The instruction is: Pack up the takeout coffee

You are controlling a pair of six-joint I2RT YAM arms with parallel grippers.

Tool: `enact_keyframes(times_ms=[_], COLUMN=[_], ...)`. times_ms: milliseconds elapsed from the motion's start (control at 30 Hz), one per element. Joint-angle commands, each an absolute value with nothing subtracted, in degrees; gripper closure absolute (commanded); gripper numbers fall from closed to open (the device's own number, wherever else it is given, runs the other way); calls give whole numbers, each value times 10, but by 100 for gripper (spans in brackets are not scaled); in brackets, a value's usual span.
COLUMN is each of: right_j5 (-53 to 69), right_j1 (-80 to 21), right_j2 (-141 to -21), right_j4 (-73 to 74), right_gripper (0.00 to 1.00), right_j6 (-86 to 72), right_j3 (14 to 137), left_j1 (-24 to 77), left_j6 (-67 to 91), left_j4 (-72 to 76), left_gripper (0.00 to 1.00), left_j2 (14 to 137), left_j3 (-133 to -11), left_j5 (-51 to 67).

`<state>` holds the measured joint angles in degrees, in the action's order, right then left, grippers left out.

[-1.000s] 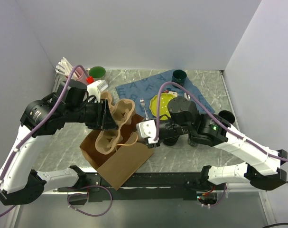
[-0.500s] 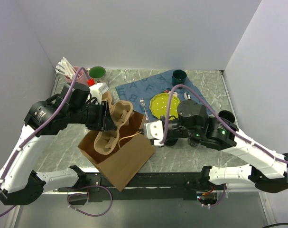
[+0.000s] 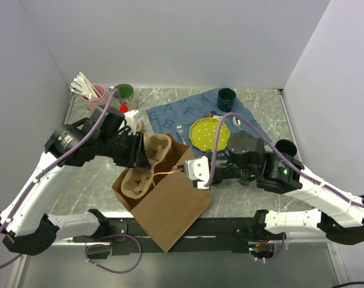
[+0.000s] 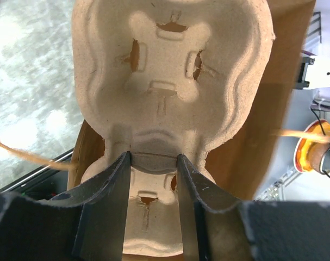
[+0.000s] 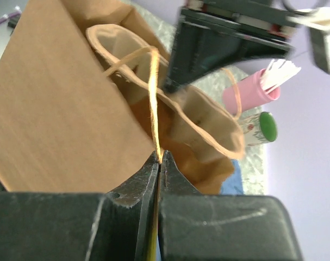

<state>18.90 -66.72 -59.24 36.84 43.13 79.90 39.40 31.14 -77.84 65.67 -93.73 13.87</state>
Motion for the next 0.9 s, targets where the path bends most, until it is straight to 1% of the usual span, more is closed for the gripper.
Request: enact_keyframes(times_ms=[0,267,400,700,867], right_j5=[165,149,145,135,132], right_j1=[-681,-691,-697,-700,-700], right_j2=[-566,-549,-548,-530,-509], right_j4=[324,303,301,302,291], right_gripper=[100,100,100,100,100], right_j6=[412,403,398,395,390], right_j3=[767,737,734,726,706], left_j1=[424,504,552,555,554], left_j6=[345,389,402,417,431], left_j4=[-786,-786,-787,-789,-790], left_gripper=[94,94,96,96,95], left_j2=[670,680,705,703,668], left_j3=[-960,-929,-945,-984,-971], left_j5=[159,150,128,111,107])
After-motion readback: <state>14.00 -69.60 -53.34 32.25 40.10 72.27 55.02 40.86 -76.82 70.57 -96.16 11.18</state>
